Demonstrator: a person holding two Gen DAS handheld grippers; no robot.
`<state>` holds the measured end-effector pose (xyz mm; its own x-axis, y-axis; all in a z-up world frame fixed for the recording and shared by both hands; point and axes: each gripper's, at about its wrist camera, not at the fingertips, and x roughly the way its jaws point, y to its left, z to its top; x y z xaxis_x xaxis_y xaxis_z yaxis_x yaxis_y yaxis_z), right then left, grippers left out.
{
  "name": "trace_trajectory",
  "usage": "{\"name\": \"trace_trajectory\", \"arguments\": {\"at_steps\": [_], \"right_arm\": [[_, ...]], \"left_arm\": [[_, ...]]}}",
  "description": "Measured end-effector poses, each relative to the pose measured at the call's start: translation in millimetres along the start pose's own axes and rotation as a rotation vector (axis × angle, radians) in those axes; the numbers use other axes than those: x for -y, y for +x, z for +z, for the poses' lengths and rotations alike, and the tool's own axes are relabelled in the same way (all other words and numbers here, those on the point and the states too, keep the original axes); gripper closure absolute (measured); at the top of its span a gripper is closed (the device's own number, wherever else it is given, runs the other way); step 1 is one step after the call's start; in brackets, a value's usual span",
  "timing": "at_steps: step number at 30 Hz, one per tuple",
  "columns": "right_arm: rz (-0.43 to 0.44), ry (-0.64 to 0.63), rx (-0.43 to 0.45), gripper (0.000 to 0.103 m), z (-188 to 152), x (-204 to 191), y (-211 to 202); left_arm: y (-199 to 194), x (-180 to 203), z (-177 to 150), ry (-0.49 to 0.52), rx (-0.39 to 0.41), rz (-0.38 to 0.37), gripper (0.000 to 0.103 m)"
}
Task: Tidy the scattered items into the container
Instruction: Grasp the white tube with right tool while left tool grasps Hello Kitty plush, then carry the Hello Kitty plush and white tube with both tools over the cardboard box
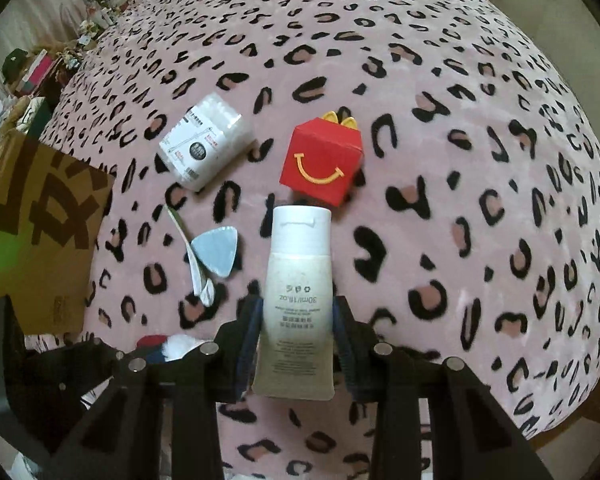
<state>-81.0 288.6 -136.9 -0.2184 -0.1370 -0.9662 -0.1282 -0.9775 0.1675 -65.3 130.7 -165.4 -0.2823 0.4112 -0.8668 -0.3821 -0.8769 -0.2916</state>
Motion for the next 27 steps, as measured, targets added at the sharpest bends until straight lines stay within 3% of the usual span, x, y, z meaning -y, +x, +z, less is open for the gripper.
{"name": "trace_trajectory", "arguments": {"at_steps": [4,11,20,21,27], "right_arm": [[-0.007,-0.008,0.009,0.067,-7.5,6.7,-9.8],[0.001,-0.004,0.011,0.067,-18.8,11.8,-15.6],[-0.013,-0.004,0.037,0.067,-25.9,14.1,-30.2],[-0.012,-0.009,0.041,0.067,-26.6,12.4,-32.6],[-0.001,-0.036,0.06,0.067,-28.8,-3.2,-42.6]], "left_arm": [[-12.0,-0.8,-1.6,0.032,-0.022,0.02,0.089],[5.2,-4.4,-0.6,0.048,-0.092,0.025,0.088],[-24.1,-5.4,0.7,0.023,-0.033,0.066,0.097],[-31.0,-8.7,0.8,0.012,-0.026,0.071,0.103],[-59.9,-16.0,3.1,0.011,0.018,0.095,0.103]]}}
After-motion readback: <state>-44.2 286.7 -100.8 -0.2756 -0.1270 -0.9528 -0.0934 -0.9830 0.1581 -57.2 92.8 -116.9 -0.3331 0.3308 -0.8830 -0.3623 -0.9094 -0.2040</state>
